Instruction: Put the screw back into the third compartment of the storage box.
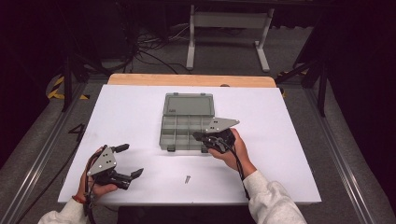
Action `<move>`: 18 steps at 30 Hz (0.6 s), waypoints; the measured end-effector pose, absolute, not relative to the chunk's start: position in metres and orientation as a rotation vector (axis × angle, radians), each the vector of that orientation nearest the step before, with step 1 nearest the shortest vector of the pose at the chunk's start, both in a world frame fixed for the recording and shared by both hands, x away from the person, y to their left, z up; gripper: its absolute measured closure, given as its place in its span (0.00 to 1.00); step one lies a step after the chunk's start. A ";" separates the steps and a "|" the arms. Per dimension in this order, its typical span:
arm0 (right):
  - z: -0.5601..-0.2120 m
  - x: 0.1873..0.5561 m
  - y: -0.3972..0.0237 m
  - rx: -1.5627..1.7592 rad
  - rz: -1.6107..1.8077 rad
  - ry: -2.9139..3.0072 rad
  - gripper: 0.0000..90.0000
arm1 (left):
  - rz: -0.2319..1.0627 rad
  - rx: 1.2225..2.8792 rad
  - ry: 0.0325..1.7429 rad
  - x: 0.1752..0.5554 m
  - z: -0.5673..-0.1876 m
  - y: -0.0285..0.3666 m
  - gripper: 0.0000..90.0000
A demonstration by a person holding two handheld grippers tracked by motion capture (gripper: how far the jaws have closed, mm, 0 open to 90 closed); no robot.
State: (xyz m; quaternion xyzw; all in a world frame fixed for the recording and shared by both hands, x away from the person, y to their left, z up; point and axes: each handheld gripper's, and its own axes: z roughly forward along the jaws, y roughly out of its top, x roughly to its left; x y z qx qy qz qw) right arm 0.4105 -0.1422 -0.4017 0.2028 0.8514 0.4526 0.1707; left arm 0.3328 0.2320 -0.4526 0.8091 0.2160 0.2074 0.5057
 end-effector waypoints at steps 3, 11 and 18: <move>-0.402 0.421 -0.140 0.597 1.263 2.416 0.98 | 0.498 1.953 0.519 0.333 -0.453 0.232 0.03; -0.400 0.440 -0.137 0.649 1.248 2.412 0.98 | 0.504 1.946 0.518 0.333 -0.452 0.232 0.04; -0.405 0.460 -0.131 0.701 1.183 2.403 0.98 | 0.494 1.948 0.512 0.333 -0.453 0.231 0.03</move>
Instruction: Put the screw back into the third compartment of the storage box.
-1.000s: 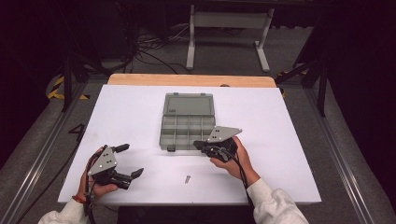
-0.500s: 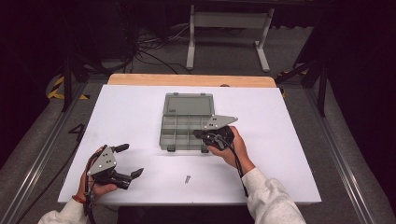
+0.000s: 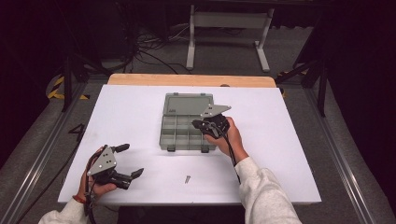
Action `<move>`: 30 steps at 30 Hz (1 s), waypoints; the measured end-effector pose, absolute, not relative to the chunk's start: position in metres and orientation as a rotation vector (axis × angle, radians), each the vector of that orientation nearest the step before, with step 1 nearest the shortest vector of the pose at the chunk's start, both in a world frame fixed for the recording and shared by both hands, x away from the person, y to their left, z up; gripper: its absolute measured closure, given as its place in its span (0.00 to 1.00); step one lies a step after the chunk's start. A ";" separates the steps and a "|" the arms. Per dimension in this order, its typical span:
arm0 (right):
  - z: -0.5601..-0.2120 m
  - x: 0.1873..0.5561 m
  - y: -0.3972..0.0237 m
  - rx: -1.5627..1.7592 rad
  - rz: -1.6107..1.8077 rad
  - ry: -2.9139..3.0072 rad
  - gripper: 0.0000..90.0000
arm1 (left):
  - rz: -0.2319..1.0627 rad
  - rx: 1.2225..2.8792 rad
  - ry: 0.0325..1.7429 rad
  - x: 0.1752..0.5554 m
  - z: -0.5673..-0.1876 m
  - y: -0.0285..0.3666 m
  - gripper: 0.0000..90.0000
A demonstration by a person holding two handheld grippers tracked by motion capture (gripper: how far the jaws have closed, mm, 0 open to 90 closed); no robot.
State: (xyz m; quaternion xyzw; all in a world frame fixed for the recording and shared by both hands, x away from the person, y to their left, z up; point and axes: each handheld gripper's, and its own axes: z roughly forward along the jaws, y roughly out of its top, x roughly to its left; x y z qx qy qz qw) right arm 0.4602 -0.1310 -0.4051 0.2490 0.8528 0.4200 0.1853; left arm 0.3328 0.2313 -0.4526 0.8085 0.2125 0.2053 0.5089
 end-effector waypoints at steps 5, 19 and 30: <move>-0.411 0.470 -0.130 0.734 1.140 2.417 0.98 | 0.491 1.943 0.513 0.333 -0.452 0.232 0.03; -0.420 0.485 -0.131 0.805 1.104 2.414 0.98 | 0.486 1.942 0.508 0.332 -0.453 0.232 0.03; -0.422 0.485 -0.132 0.826 1.092 2.421 0.99 | 0.487 1.950 0.507 0.333 -0.454 0.232 0.03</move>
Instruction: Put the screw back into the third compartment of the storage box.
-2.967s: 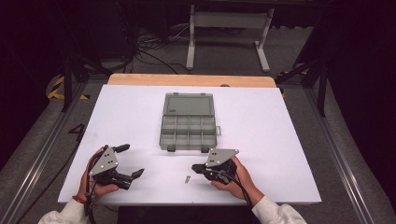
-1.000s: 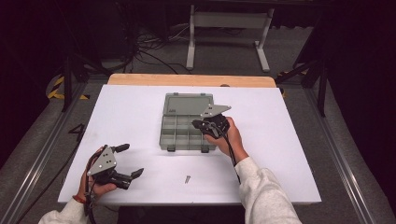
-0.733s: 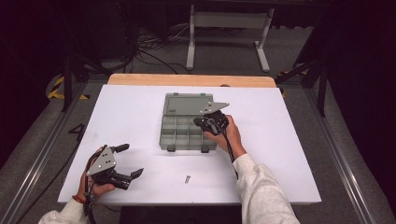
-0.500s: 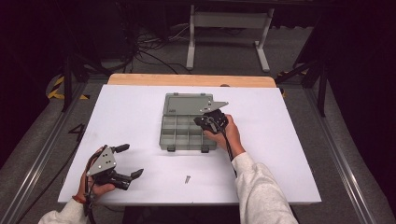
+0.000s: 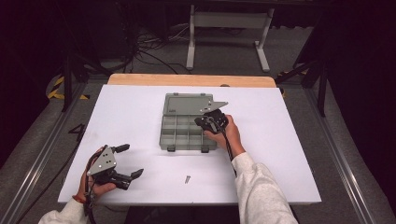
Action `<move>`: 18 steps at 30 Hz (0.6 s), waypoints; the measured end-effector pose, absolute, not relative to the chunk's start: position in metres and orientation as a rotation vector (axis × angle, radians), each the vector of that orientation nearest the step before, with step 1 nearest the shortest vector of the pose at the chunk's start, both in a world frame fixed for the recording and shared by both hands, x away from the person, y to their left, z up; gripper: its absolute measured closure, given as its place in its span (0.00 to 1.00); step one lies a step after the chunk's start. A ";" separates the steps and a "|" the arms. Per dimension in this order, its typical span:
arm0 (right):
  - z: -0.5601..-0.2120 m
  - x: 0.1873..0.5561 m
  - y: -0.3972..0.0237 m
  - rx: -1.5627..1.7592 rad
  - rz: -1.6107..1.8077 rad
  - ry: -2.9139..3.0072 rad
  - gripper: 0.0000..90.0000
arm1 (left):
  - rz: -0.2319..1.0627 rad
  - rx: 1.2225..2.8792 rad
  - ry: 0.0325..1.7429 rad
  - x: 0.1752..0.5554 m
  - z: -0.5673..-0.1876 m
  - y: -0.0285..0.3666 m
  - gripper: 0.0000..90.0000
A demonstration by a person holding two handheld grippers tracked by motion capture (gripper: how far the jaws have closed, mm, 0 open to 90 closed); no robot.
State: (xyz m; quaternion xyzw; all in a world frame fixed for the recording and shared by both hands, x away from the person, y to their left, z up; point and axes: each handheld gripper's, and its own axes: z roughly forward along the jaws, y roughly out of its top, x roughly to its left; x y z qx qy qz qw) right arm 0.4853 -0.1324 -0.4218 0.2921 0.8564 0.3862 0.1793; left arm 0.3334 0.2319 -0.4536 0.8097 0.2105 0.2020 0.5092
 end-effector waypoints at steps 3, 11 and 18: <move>-0.422 0.484 -0.133 0.828 1.098 2.421 0.98 | 0.485 1.951 0.504 0.334 -0.454 0.232 0.03; -0.414 0.475 -0.136 0.808 1.157 2.397 0.97 | 0.483 1.952 0.505 0.334 -0.454 0.232 0.03; -0.406 0.457 -0.136 0.742 1.193 2.381 0.93 | 0.477 1.955 0.505 0.334 -0.454 0.231 0.03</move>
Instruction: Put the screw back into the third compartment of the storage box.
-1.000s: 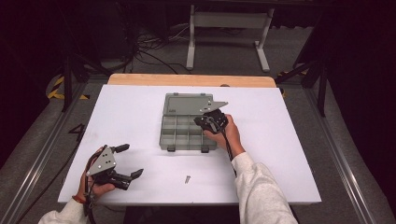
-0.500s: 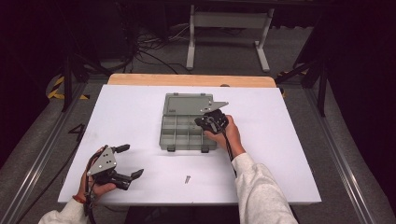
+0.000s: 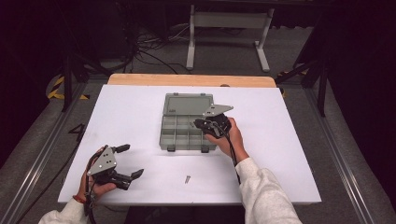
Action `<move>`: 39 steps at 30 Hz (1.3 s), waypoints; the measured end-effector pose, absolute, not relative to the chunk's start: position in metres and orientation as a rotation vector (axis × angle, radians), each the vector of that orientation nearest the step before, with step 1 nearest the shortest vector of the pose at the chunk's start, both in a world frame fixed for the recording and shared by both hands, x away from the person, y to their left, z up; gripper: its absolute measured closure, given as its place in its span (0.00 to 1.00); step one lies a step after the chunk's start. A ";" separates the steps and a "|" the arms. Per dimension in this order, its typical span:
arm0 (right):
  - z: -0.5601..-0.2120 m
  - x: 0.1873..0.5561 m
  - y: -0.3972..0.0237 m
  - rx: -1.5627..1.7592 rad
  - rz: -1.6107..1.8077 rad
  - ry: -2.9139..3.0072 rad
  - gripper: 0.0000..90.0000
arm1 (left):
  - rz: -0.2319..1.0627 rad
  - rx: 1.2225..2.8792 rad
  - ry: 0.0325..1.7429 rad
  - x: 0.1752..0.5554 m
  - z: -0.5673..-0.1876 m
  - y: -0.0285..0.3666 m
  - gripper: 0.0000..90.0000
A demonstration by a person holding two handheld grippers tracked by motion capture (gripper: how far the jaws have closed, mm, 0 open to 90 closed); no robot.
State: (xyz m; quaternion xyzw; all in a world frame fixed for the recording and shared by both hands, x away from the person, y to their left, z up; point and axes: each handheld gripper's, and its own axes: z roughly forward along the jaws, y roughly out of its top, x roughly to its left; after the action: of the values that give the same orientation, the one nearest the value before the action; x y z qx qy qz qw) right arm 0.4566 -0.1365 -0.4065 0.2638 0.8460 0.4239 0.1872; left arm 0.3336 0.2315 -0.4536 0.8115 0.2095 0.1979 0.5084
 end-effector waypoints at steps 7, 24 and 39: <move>-0.399 0.431 -0.139 0.656 1.229 2.367 0.90 | 0.487 1.950 0.508 0.333 -0.454 0.232 0.03; -0.403 0.388 -0.163 0.594 1.258 2.369 0.84 | 0.487 1.960 0.502 0.332 -0.454 0.229 0.03; -0.416 0.349 -0.162 0.531 1.295 2.429 0.61 | 0.488 1.946 0.503 0.331 -0.453 0.231 0.03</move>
State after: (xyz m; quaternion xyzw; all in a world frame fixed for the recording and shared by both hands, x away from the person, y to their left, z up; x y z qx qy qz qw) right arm 0.3486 -0.1622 -0.4155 0.1866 0.8541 0.4554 0.1682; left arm 0.3308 0.2309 -0.4525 0.8087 0.2090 0.2028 0.5111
